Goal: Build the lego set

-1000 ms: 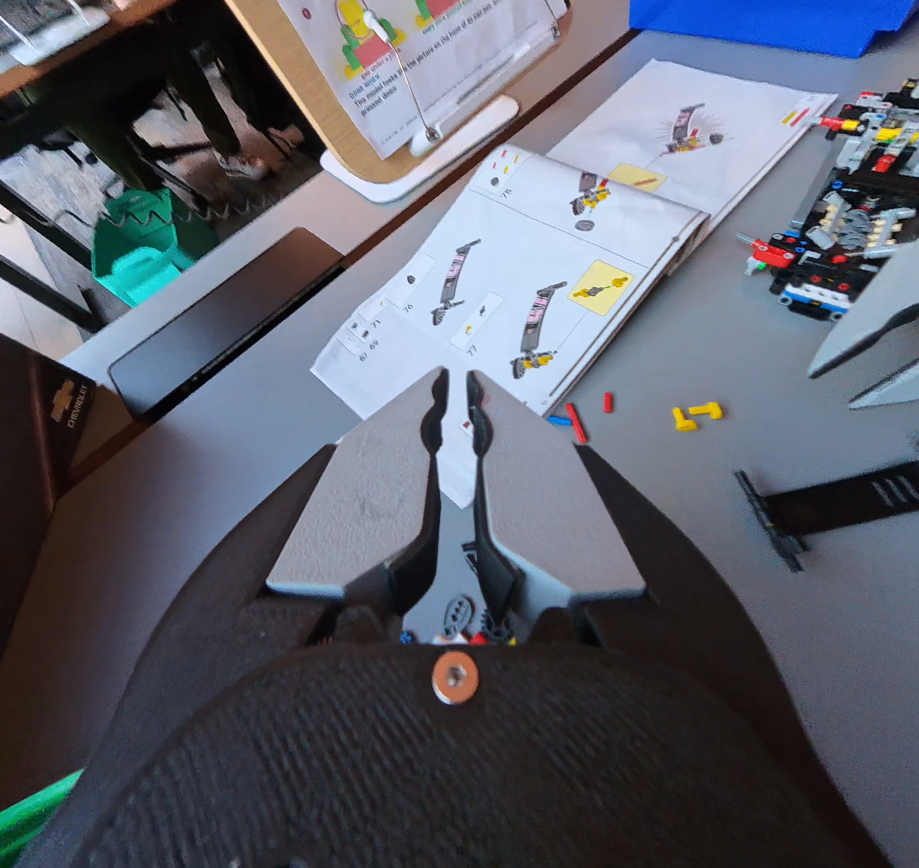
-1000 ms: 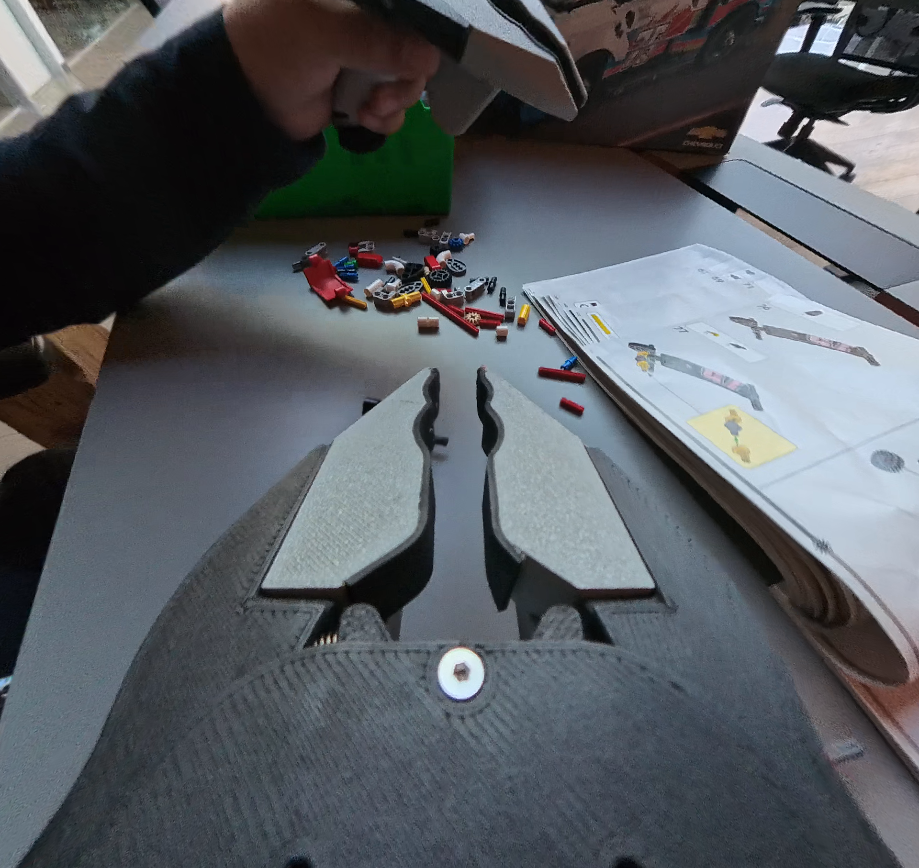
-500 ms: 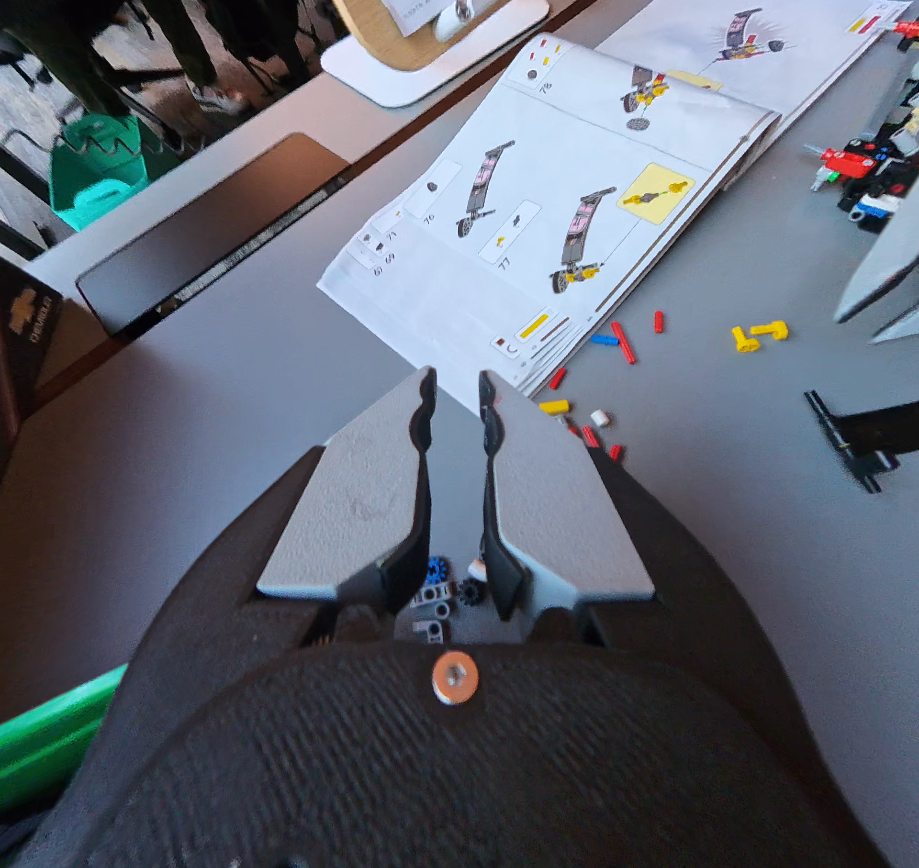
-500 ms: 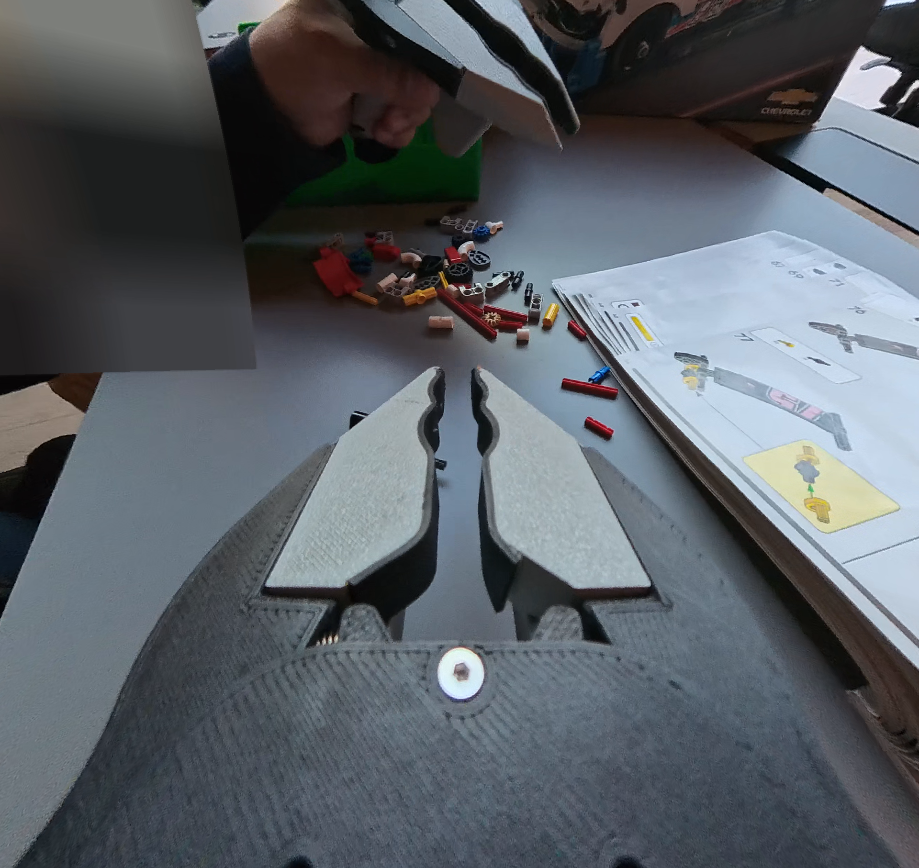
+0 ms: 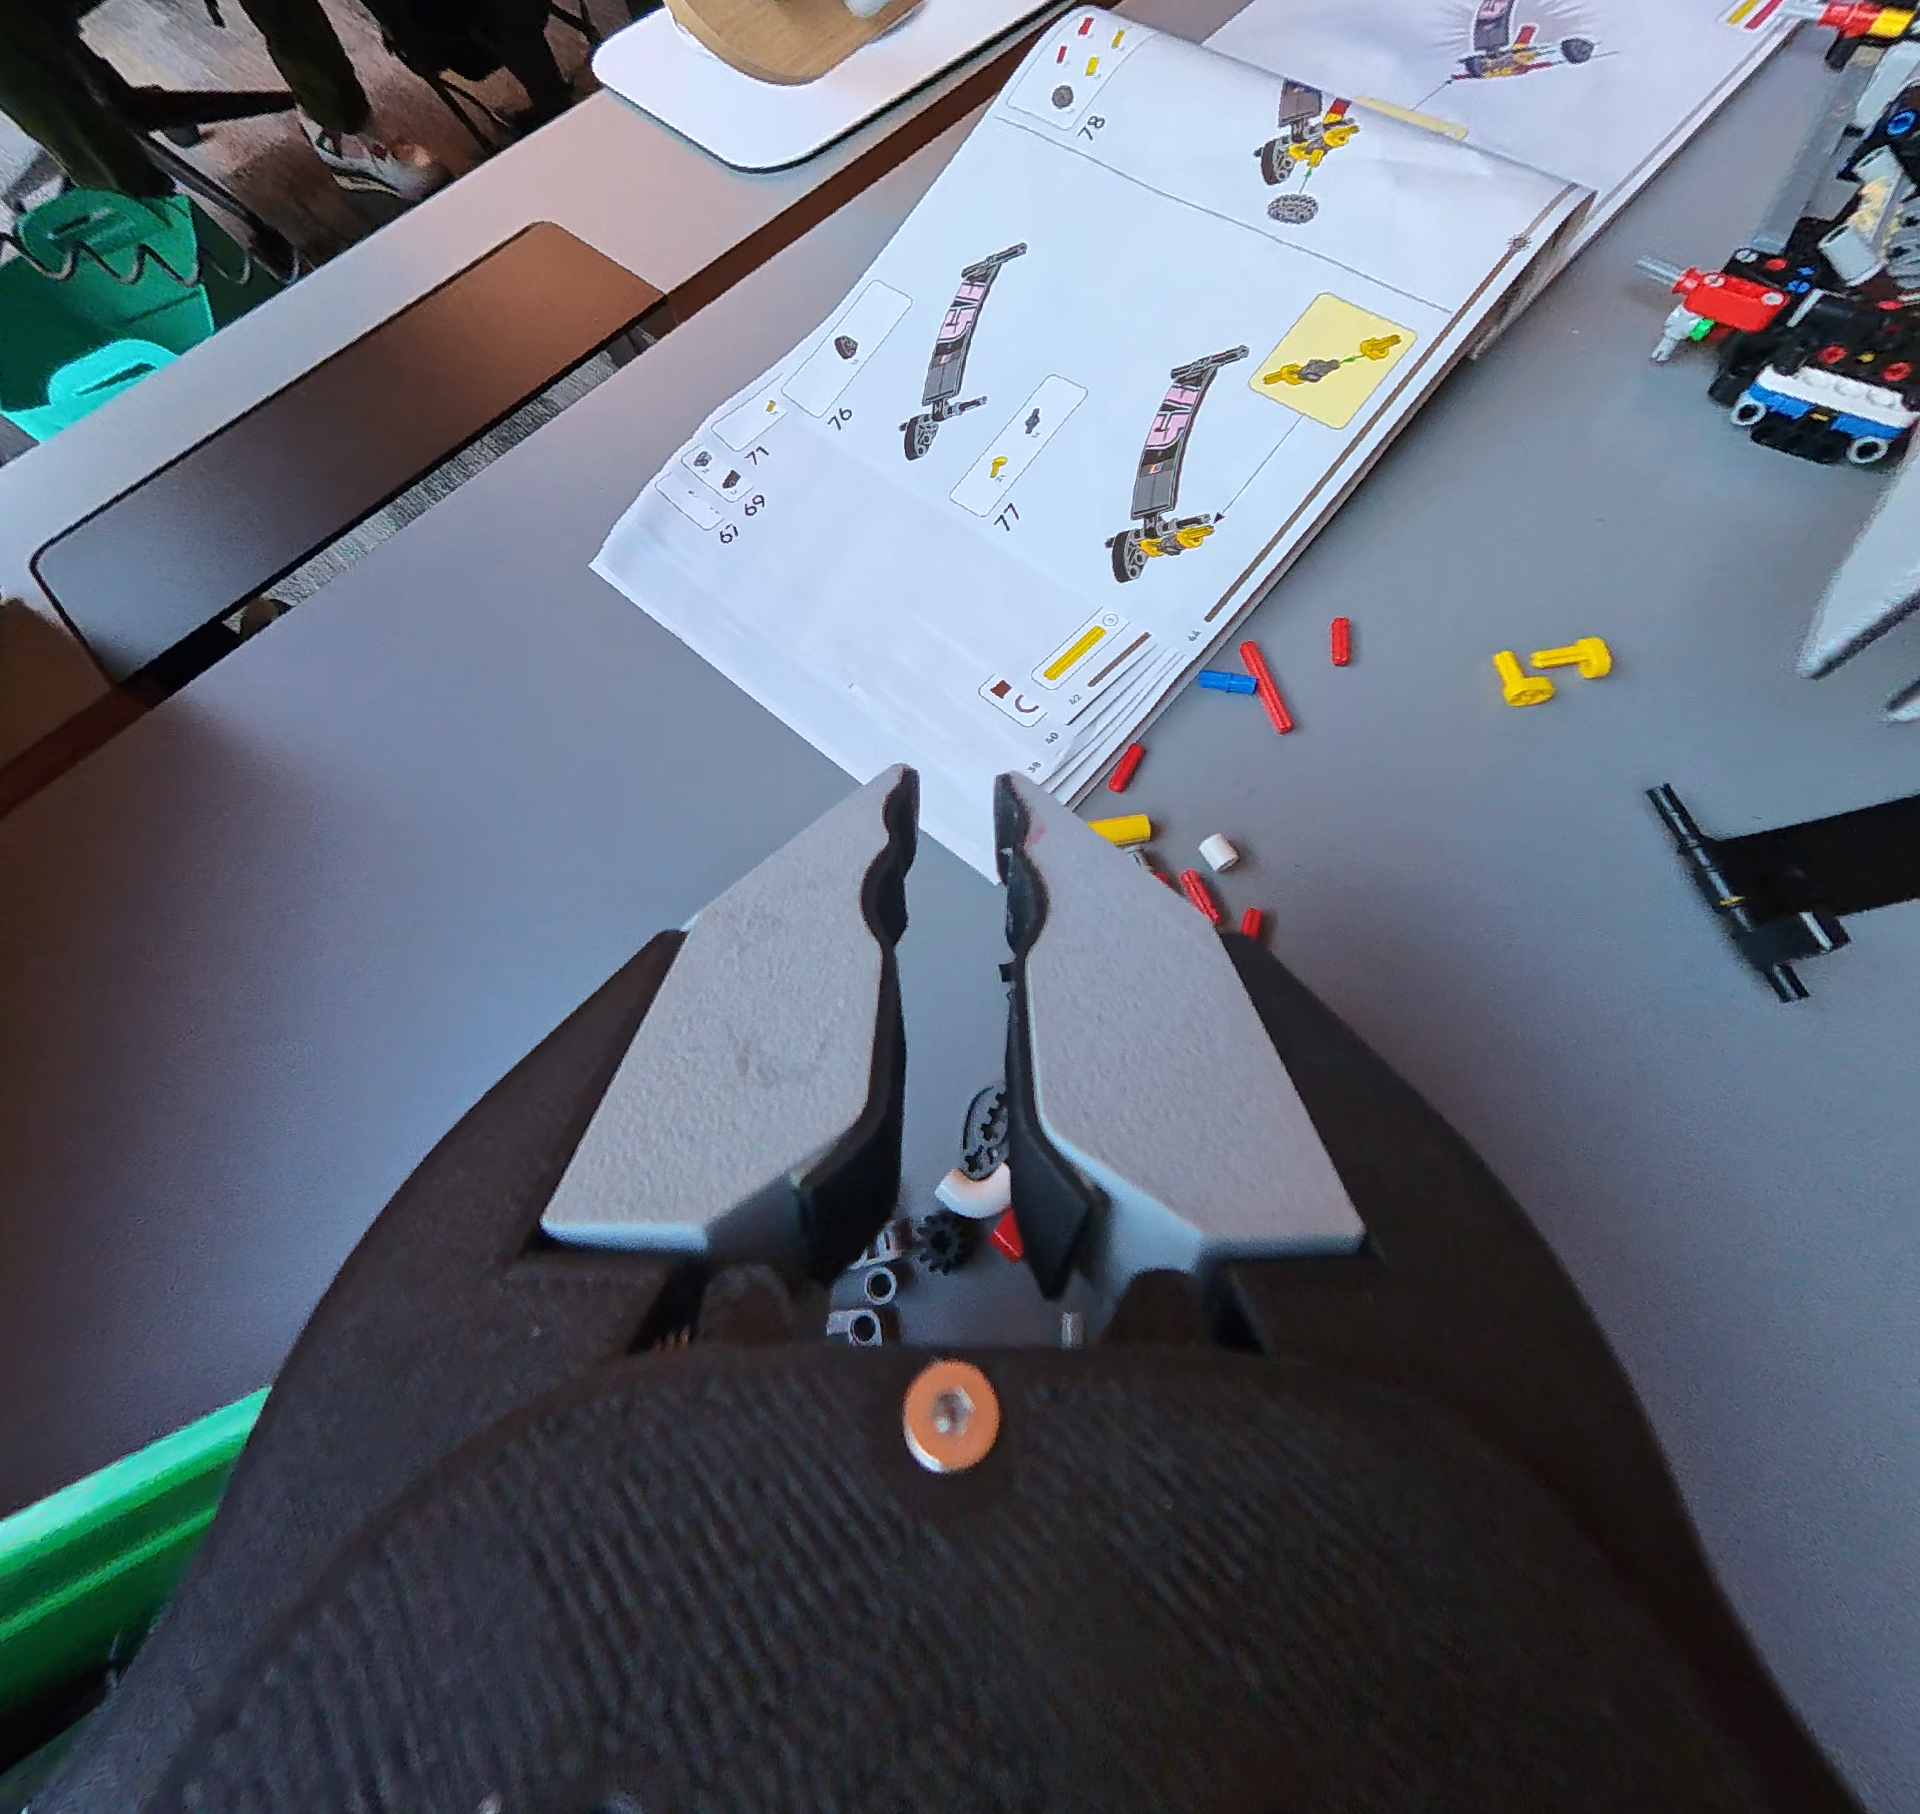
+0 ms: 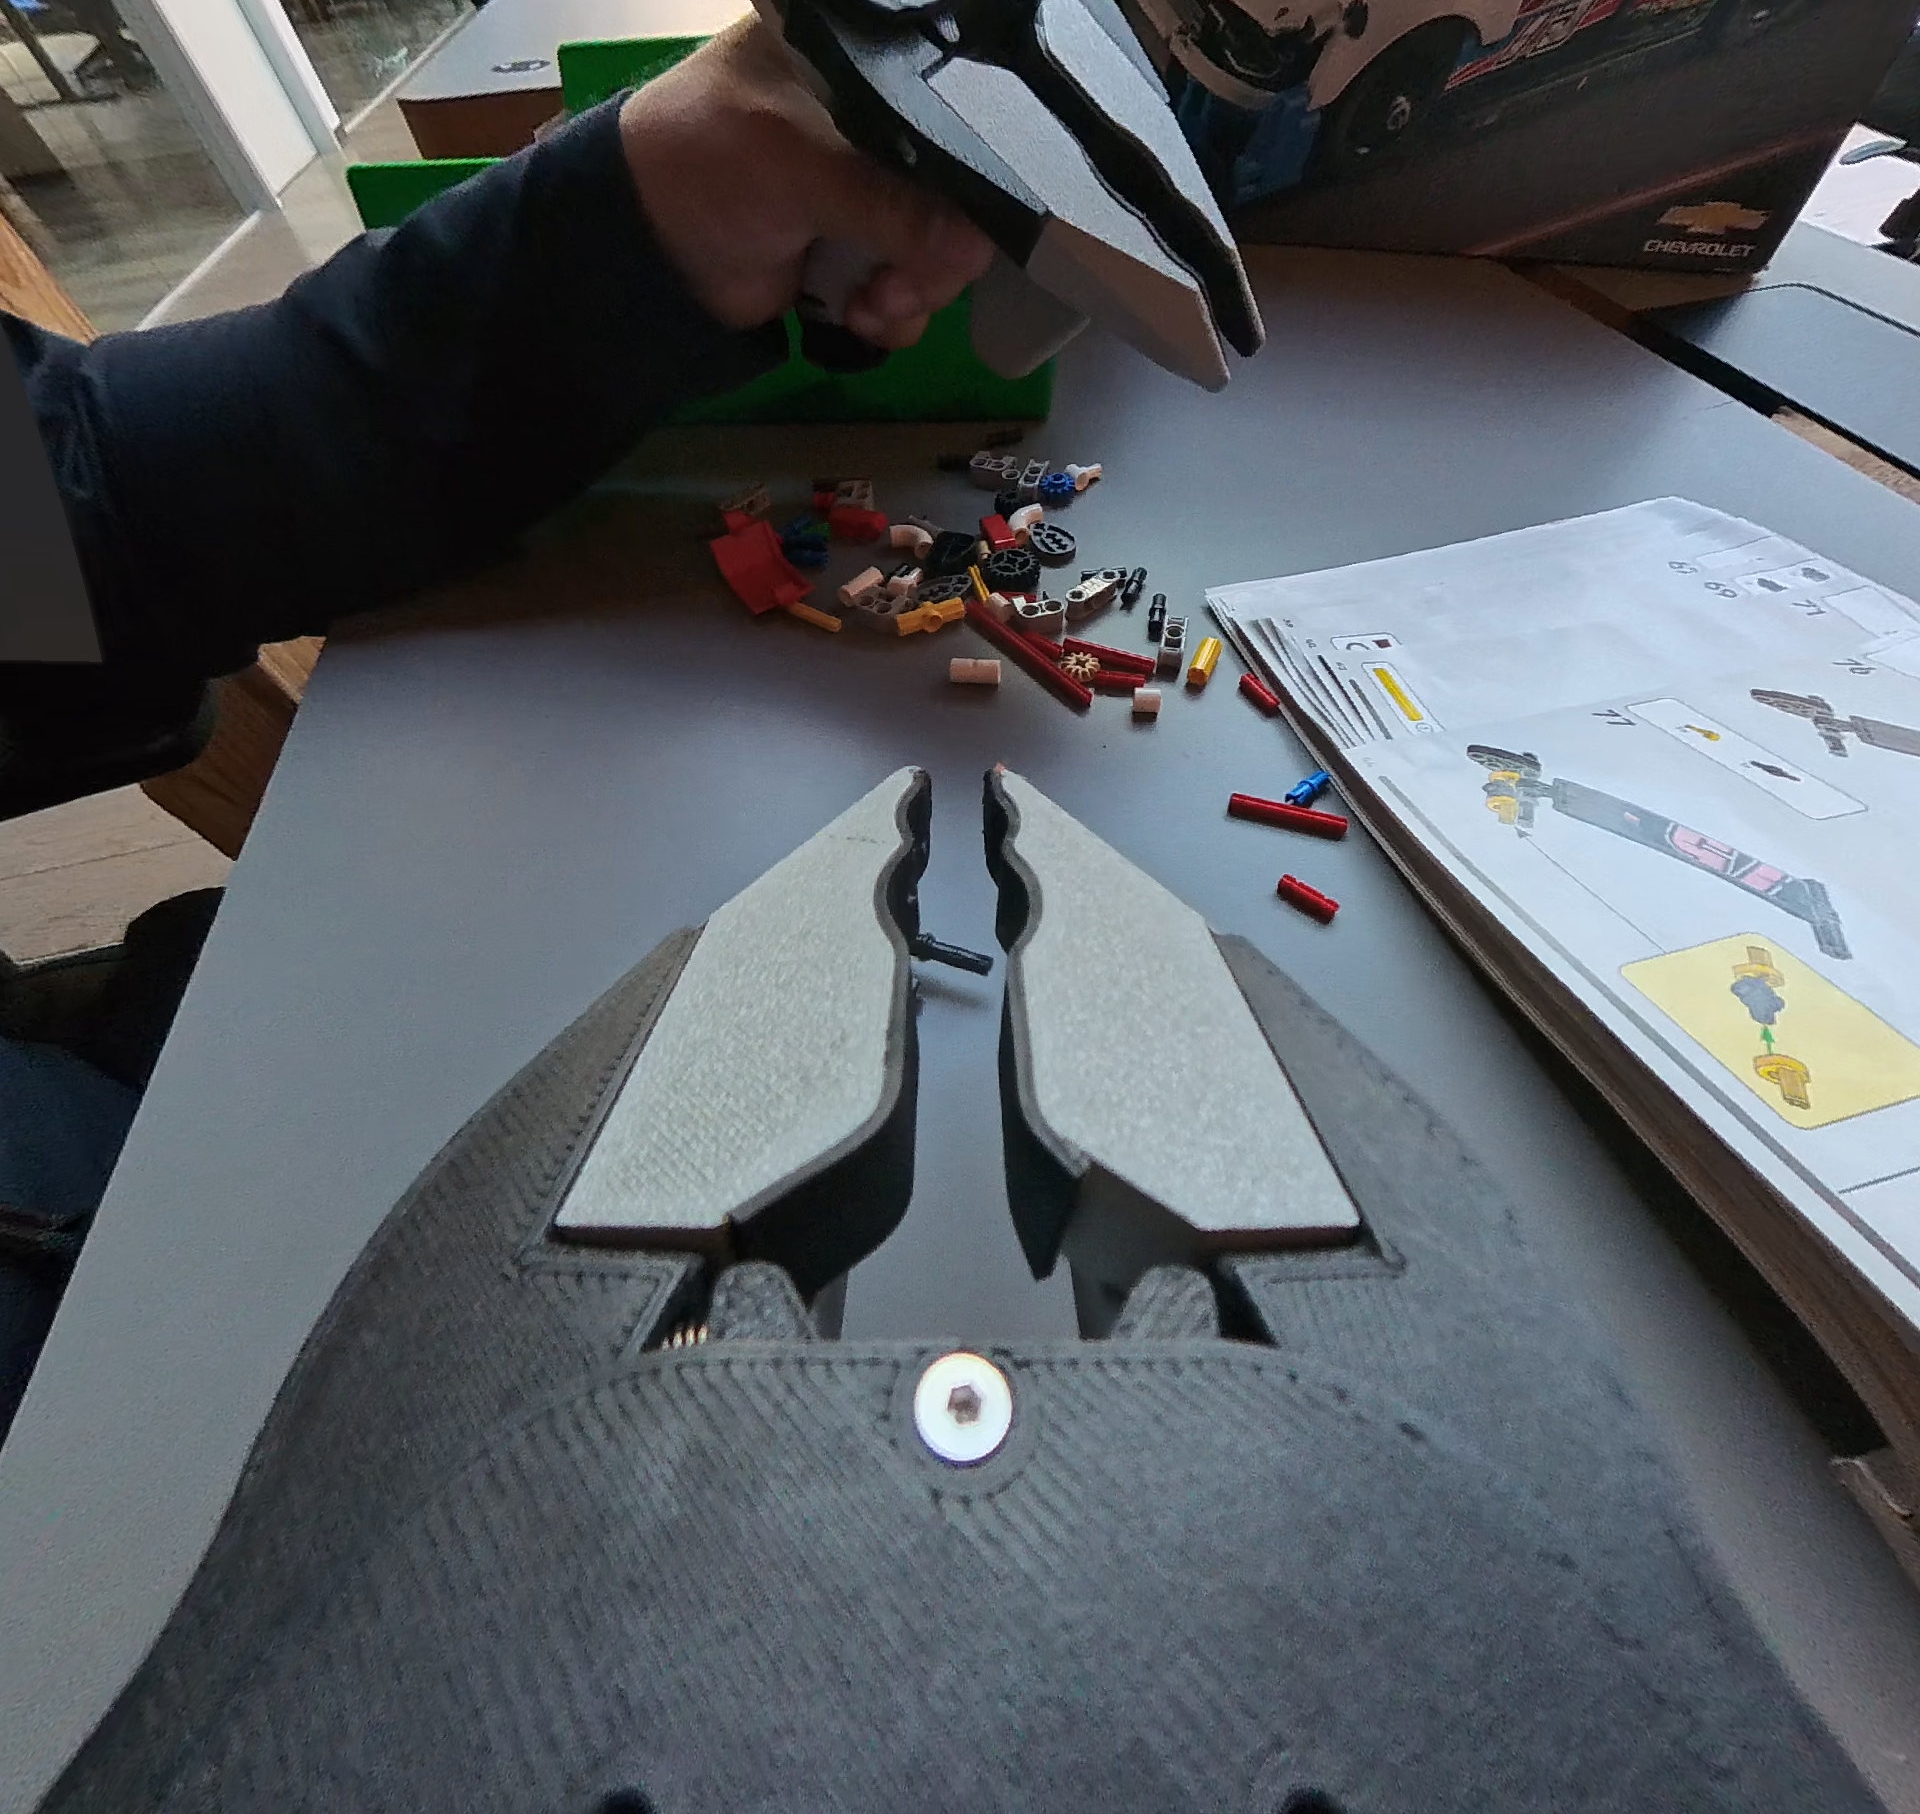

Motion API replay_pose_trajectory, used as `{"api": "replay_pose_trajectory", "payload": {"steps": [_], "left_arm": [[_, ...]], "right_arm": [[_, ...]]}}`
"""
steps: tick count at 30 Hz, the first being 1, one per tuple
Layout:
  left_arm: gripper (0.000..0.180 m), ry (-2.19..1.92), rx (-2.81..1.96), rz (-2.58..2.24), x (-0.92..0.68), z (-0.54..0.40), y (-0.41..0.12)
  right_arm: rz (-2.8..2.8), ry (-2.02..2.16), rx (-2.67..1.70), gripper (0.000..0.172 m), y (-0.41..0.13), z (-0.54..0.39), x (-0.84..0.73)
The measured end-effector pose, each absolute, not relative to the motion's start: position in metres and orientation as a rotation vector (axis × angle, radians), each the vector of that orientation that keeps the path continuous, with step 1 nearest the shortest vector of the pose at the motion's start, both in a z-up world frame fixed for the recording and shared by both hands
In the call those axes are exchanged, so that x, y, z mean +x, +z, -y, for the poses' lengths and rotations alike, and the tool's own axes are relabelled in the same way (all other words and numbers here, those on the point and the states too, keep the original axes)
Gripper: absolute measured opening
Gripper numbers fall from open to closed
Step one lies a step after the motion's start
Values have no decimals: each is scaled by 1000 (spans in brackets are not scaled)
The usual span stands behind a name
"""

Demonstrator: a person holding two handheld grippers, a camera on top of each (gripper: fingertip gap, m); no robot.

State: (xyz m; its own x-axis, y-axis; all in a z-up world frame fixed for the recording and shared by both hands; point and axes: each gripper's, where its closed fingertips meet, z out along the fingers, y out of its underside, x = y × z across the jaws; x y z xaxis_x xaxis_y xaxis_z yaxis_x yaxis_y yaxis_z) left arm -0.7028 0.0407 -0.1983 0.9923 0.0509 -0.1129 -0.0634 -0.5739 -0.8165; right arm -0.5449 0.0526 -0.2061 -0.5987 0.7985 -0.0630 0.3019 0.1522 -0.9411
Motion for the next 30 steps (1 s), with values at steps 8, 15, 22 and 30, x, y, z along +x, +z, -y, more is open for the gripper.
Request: {"api": "replay_pose_trajectory", "payload": {"steps": [8, 15, 22, 30], "left_arm": [[12, 95, -2196, -6, -700, -36, -202], [11, 59, -2169, 16, -700, -36, -200], [8, 62, -2169, 31, -703, -36, -200], [6, 74, -2182, 20, -702, -36, -203]], "right_arm": [[1998, 1457, -1034, 7, -206, -46, -542], [2008, 1467, -1024, 8, -206, -43, -539], [2020, 1479, -1019, 7, -206, -39, -537], [2024, 1482, -1015, 7, -206, -37, -536]]}}
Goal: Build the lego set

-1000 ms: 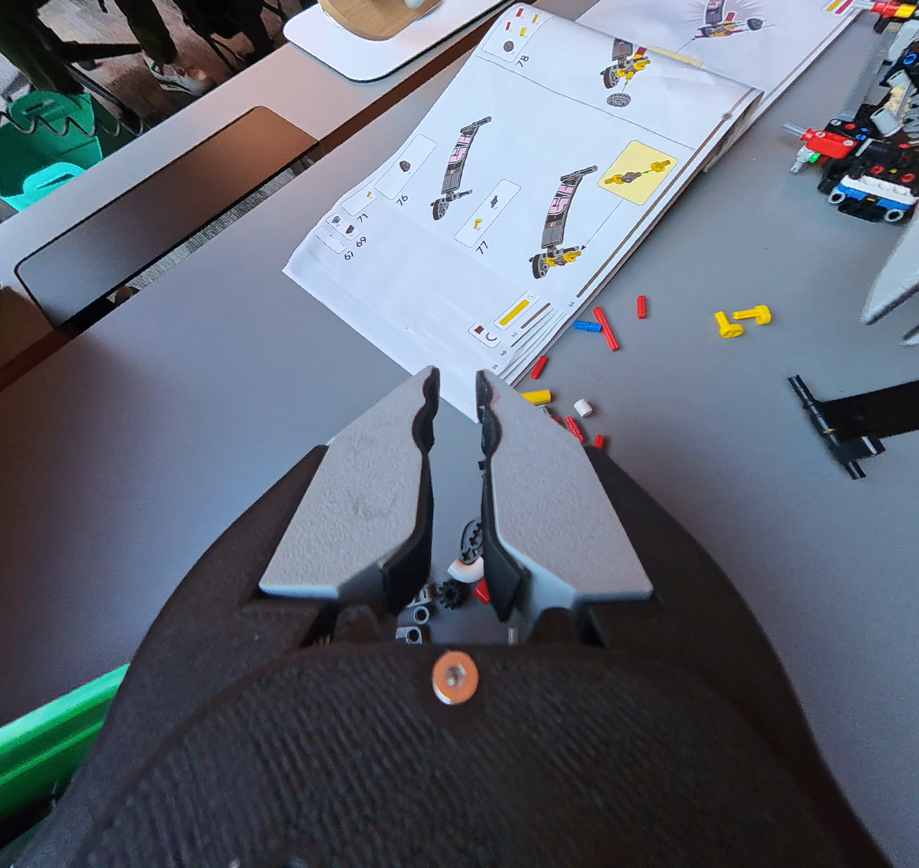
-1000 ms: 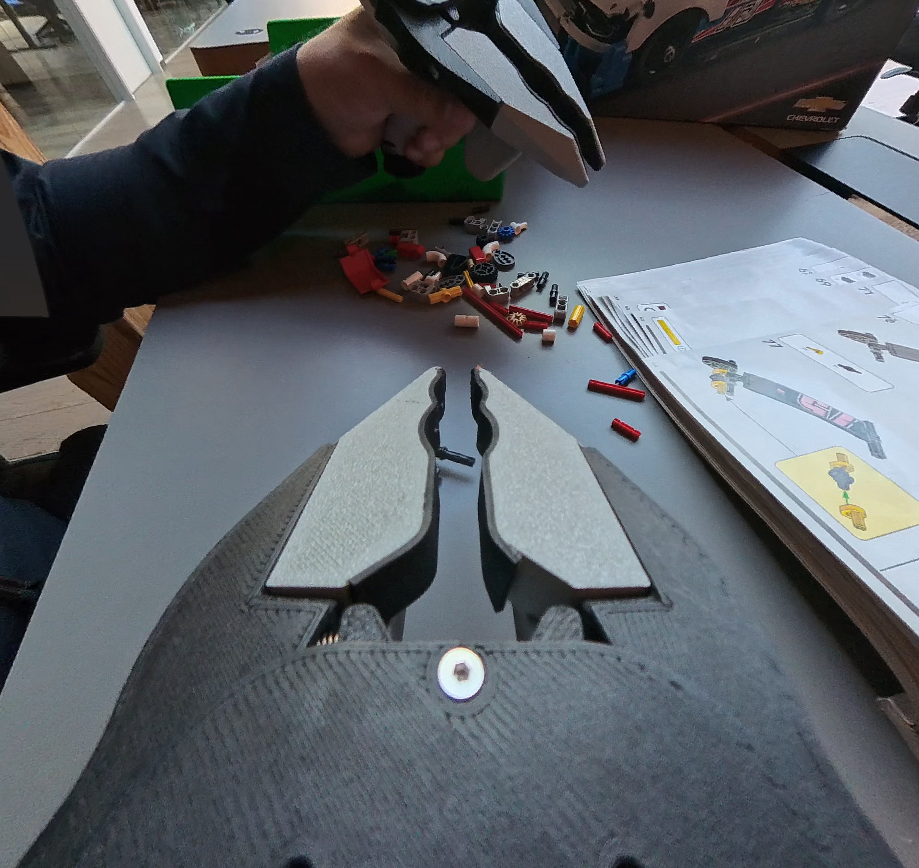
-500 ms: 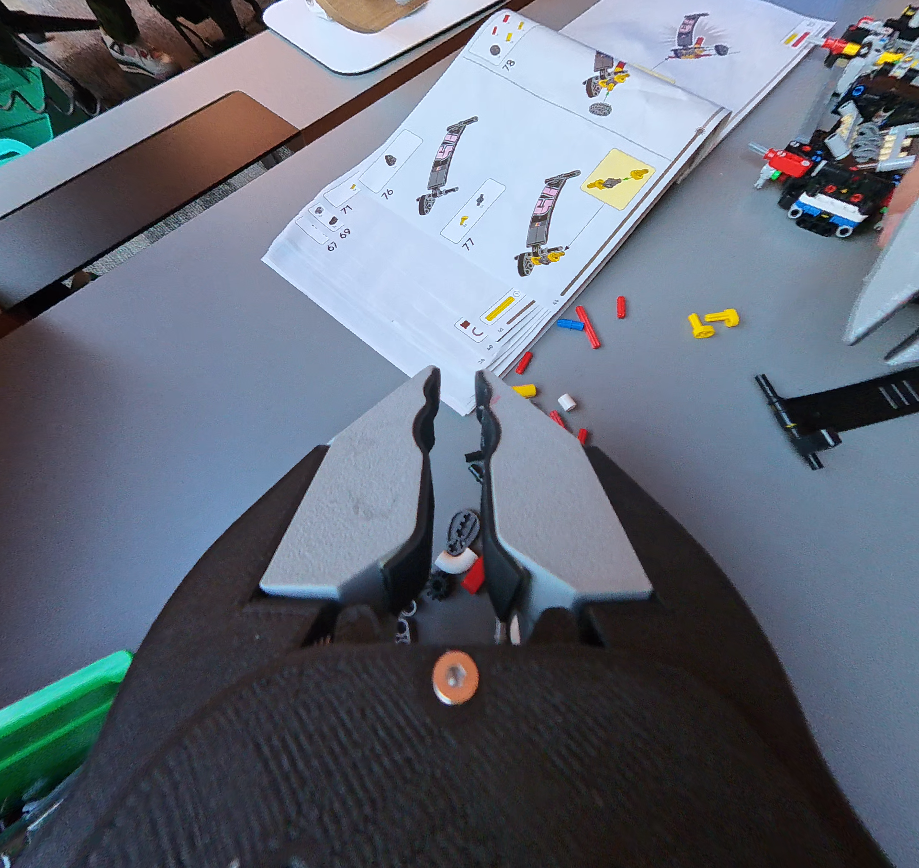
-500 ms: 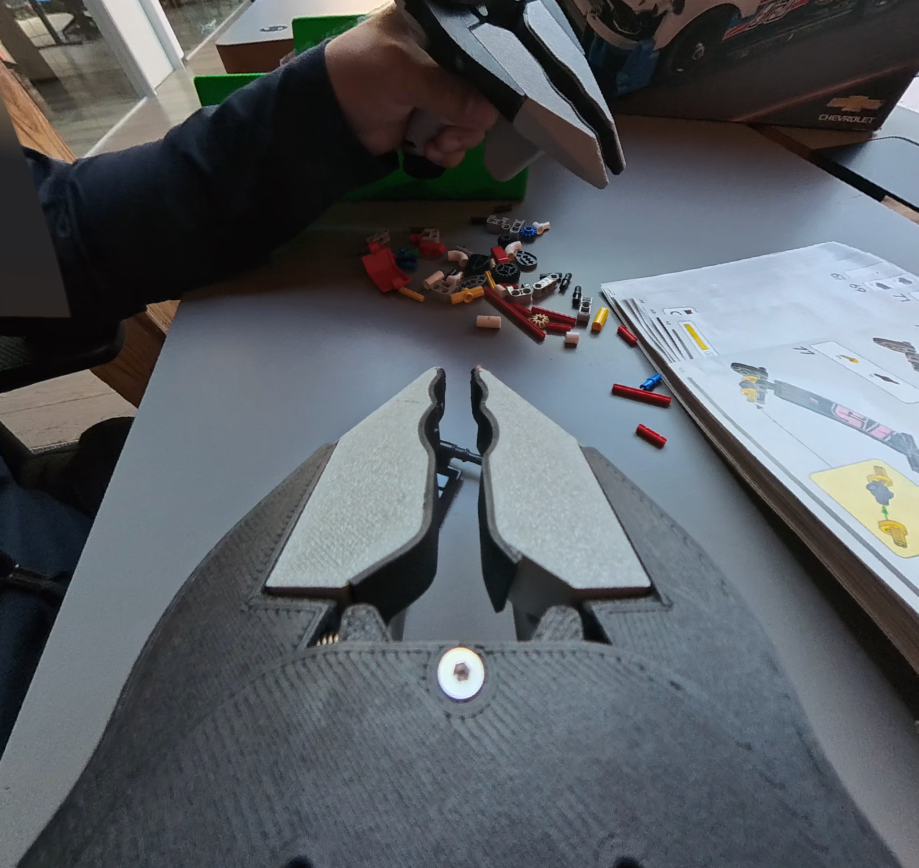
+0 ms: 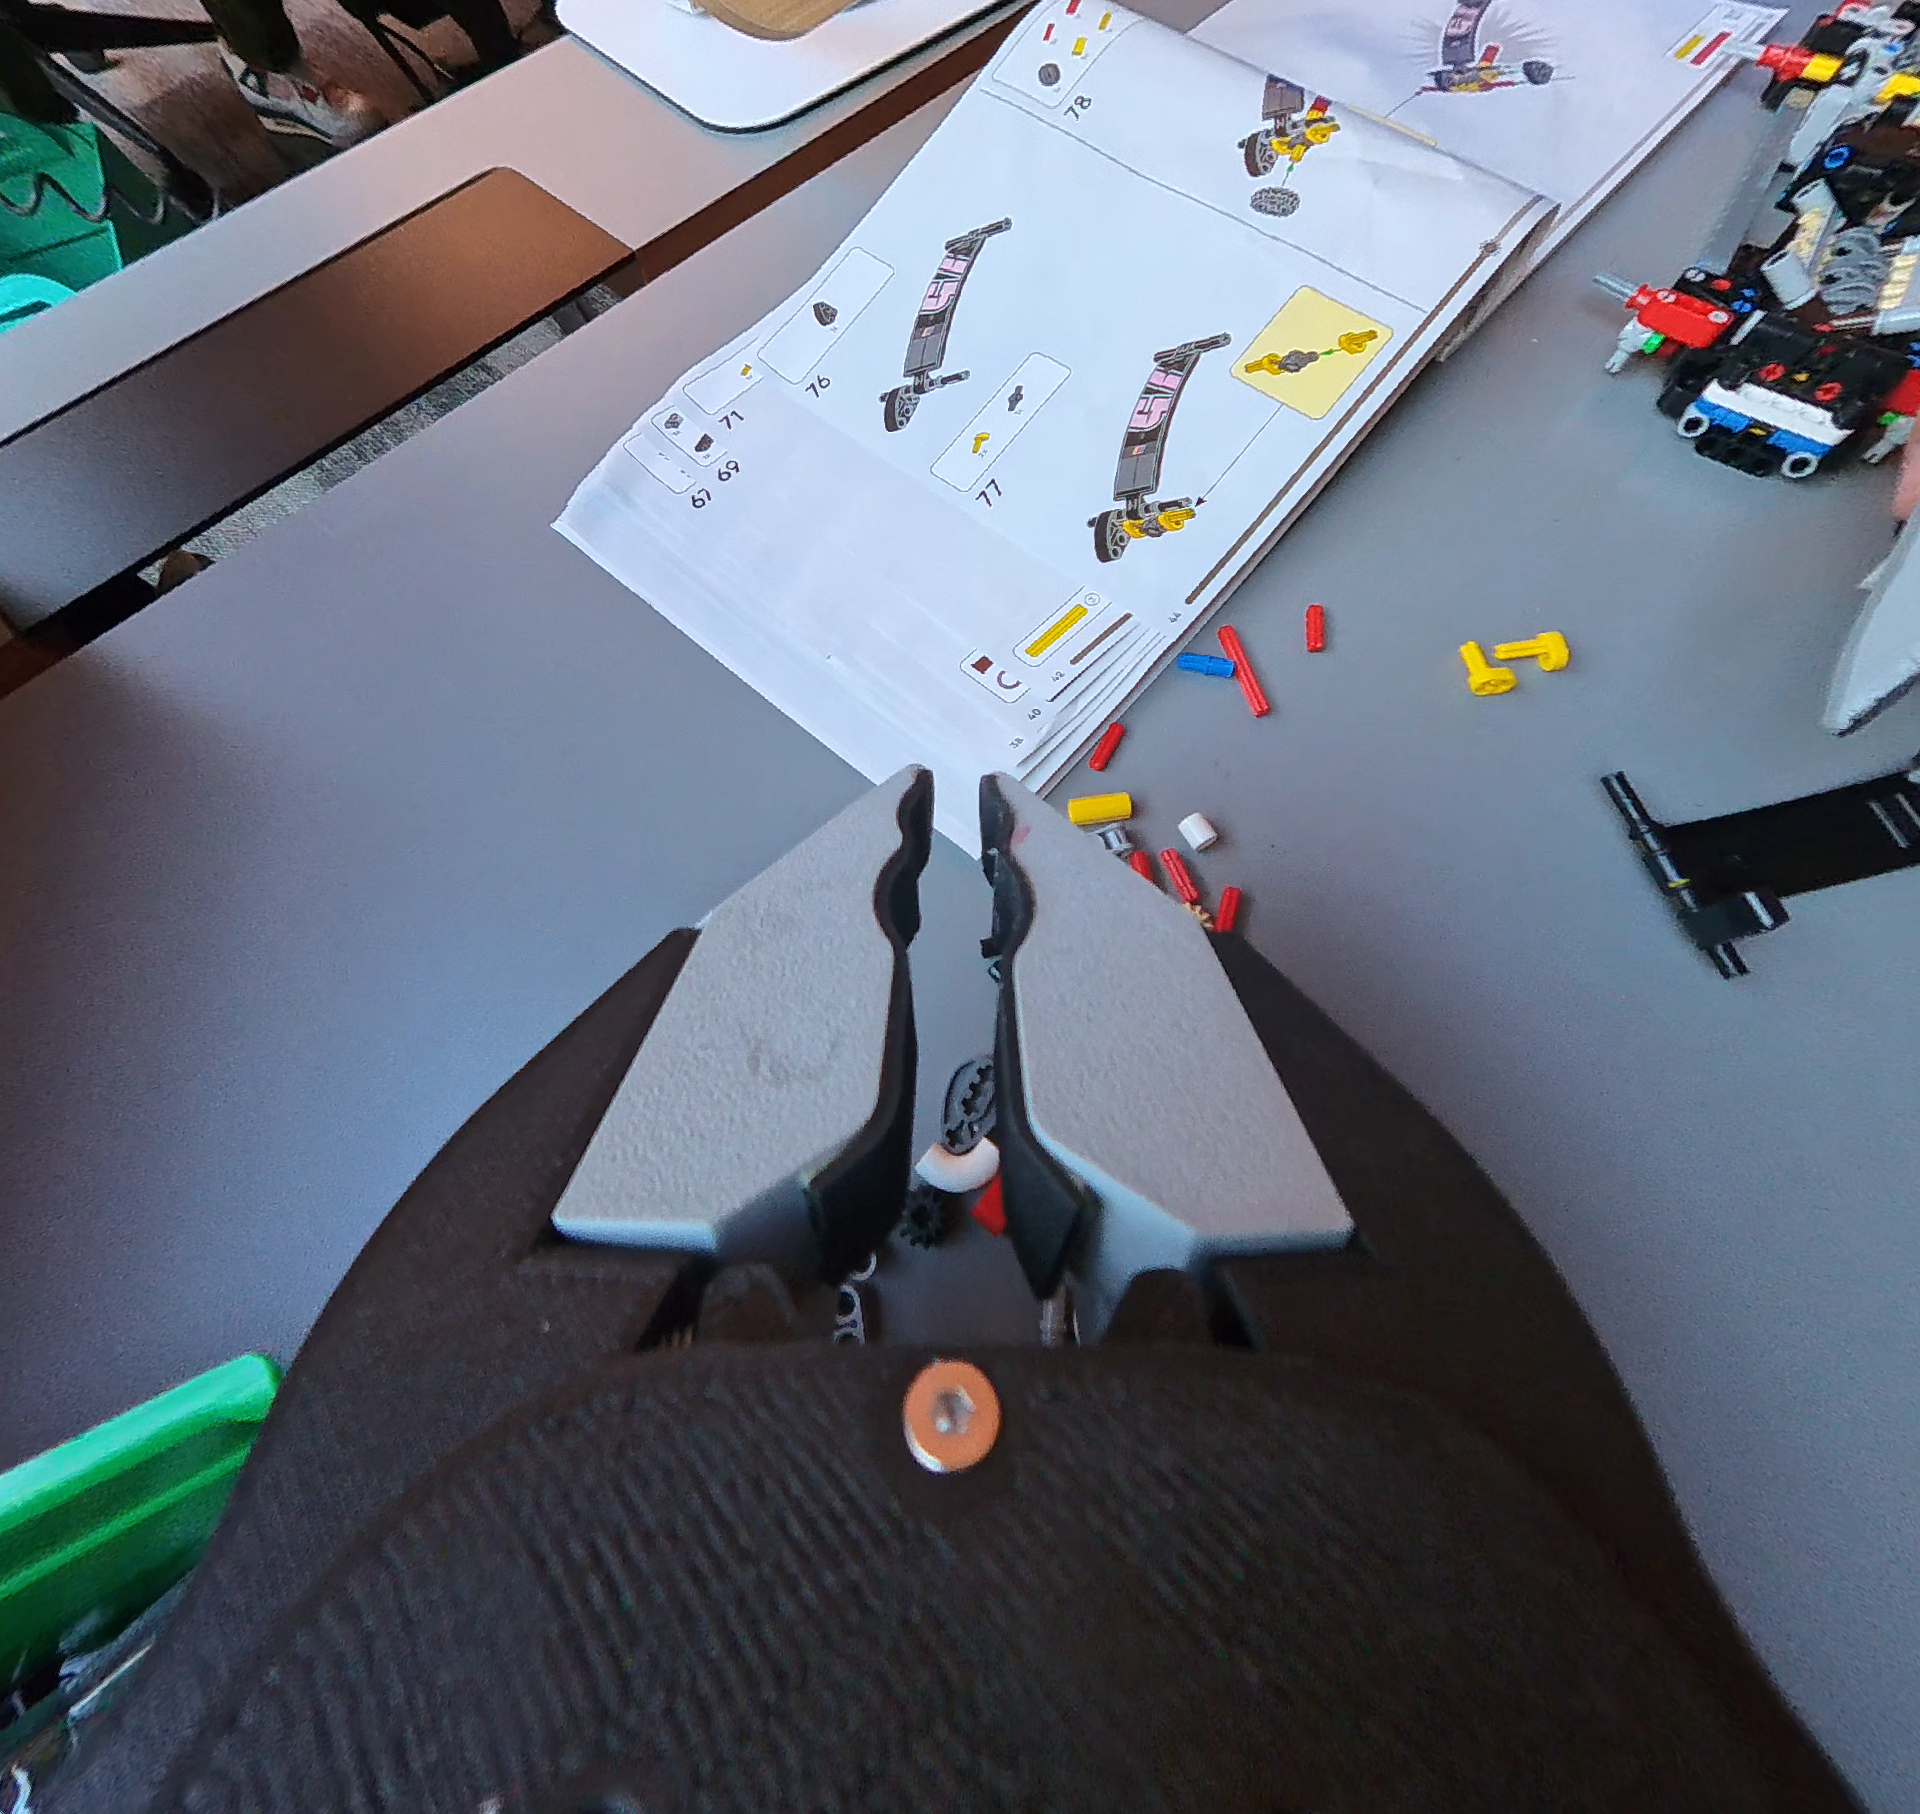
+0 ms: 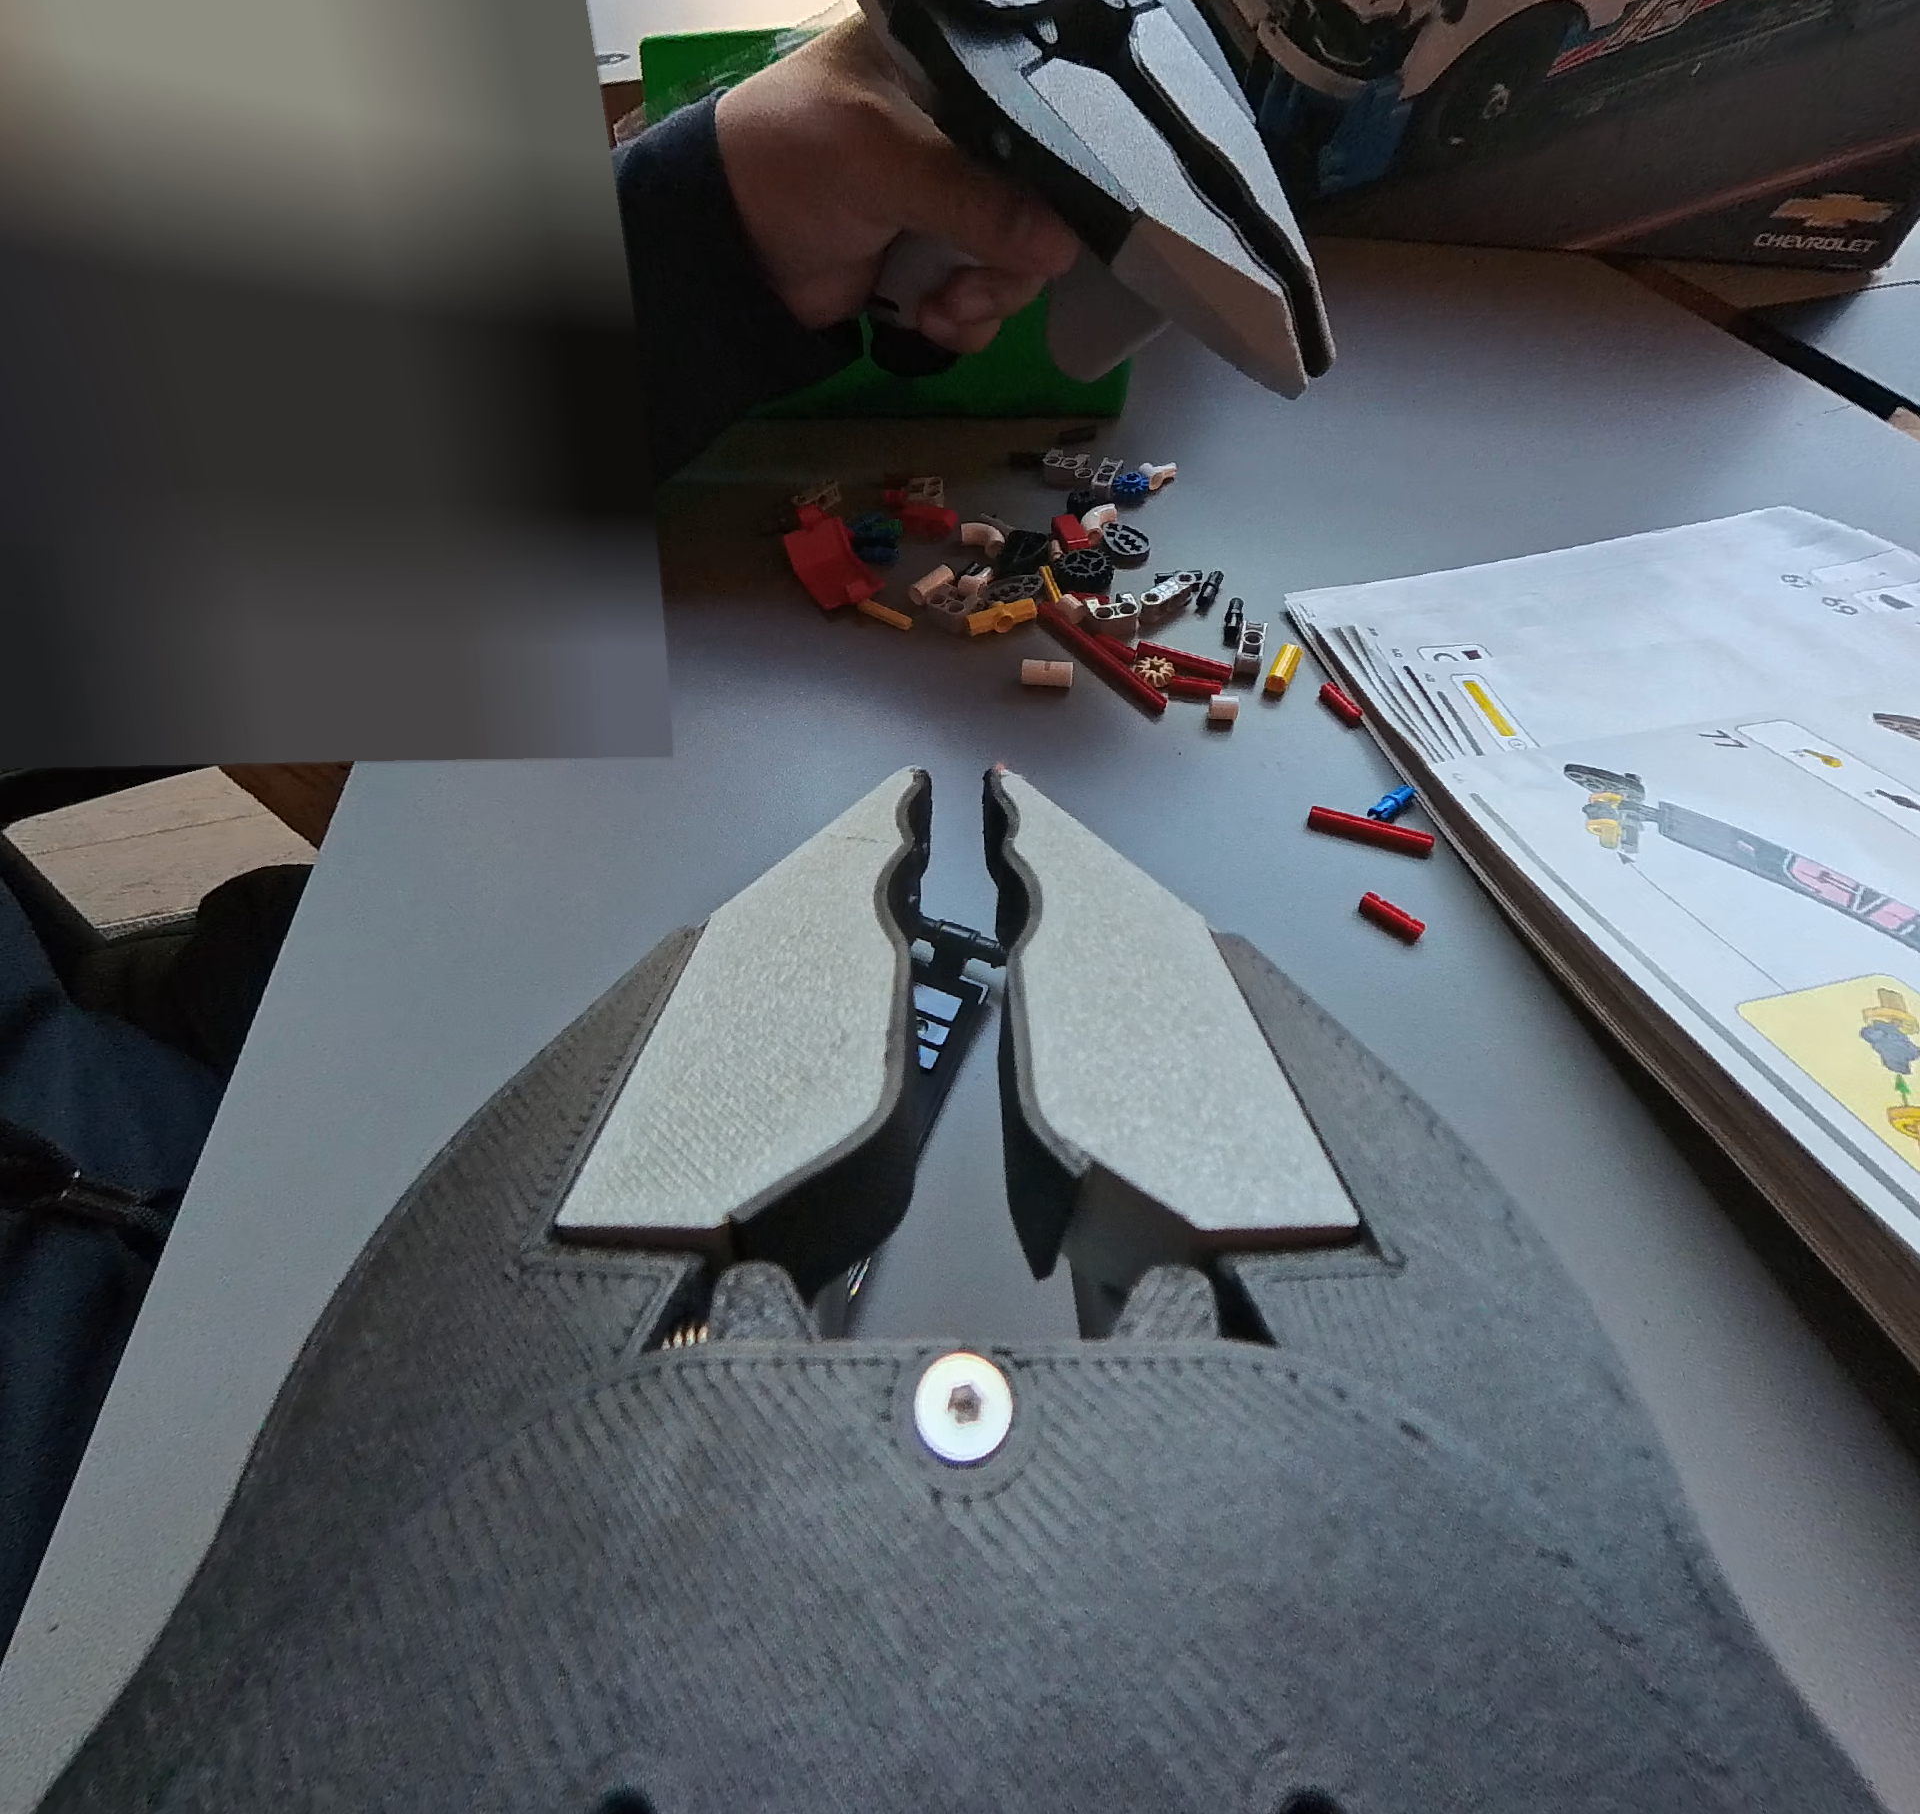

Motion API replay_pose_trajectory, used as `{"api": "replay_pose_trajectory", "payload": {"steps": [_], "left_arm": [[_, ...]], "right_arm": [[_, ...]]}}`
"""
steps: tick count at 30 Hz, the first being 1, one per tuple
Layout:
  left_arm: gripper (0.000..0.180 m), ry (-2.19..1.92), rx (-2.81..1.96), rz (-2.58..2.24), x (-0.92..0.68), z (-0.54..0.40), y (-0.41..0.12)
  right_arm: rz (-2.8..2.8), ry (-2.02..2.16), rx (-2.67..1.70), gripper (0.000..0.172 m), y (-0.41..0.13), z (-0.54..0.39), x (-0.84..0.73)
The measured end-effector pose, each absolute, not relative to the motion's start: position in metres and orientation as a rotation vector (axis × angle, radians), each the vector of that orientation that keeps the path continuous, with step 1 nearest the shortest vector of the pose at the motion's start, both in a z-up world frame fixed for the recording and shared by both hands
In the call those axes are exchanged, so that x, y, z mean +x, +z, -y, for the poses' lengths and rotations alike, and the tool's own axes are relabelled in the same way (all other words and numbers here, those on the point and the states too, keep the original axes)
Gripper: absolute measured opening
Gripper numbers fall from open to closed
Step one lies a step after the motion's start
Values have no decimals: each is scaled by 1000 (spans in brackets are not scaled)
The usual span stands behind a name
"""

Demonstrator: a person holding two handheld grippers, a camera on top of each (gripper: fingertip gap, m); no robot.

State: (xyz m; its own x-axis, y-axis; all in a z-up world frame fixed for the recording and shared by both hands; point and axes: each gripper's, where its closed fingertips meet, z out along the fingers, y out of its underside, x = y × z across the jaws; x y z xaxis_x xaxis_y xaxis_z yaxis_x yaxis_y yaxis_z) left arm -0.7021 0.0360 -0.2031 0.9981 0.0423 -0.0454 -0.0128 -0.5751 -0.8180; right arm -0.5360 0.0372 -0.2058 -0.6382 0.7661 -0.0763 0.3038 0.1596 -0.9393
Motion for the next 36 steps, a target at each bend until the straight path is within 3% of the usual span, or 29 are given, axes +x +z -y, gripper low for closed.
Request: {"api": "replay_pose_trajectory", "payload": {"steps": [24, 36], "left_arm": [[8, 45, -2136, 58, -698, -30, -190], [13, 310, -2375, 336, -652, 97, -209]], "right_arm": [[2029, 1475, -1020, 3, -210, -37, -539], [2033, 1483, -958, 2, -204, -28, -530]]}}
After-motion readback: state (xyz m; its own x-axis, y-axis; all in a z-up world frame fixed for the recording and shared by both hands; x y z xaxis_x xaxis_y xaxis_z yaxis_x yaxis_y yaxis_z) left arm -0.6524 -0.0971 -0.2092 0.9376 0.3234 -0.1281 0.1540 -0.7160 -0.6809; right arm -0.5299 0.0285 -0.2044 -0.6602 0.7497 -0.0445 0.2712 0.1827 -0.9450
